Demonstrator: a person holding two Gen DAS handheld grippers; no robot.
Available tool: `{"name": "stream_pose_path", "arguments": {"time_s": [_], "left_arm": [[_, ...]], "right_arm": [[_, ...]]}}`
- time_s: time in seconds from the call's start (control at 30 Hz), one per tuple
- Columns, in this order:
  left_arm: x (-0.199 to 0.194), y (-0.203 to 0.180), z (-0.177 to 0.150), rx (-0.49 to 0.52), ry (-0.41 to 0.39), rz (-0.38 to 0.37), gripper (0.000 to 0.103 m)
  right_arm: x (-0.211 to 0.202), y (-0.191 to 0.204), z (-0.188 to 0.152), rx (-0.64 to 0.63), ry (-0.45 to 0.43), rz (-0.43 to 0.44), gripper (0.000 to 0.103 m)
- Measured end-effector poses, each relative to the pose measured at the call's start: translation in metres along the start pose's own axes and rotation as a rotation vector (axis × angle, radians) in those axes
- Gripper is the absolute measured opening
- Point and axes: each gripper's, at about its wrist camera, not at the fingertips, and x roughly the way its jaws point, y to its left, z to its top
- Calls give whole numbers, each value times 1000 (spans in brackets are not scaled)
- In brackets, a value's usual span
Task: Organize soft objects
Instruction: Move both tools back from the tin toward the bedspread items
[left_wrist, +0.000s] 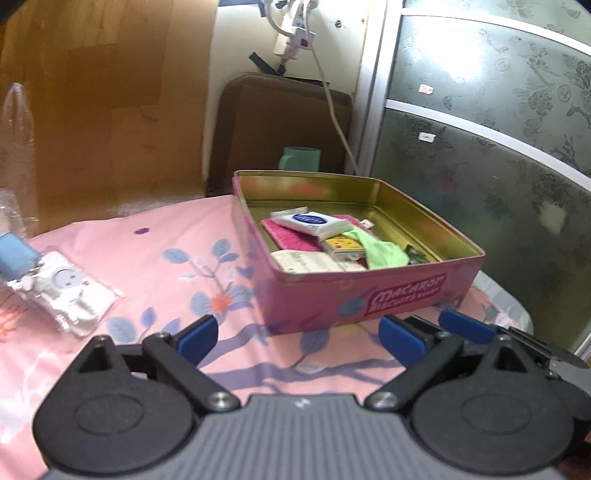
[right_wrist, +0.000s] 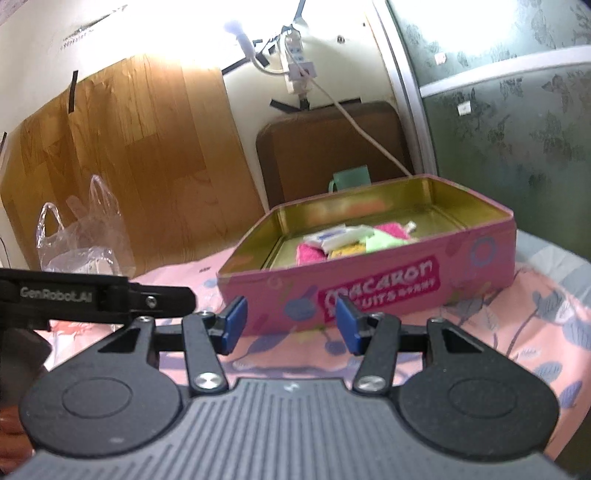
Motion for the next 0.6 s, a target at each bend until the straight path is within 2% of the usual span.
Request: {"name": "stream_pose_path", "arguments": {"time_s": [0.23, 0.43, 0.6], "left_arm": [[-10, 16, -14, -14, 1, 47, 98], [-9, 22, -23, 7, 1, 91, 100], [-3, 28, -33, 35, 10, 137, 100]], "right_arm": [[4, -9, -6, 98, 67, -13, 56], [6, -5, -9, 100, 99, -8, 56], [17, -2, -17, 106, 178, -8, 56]]}}
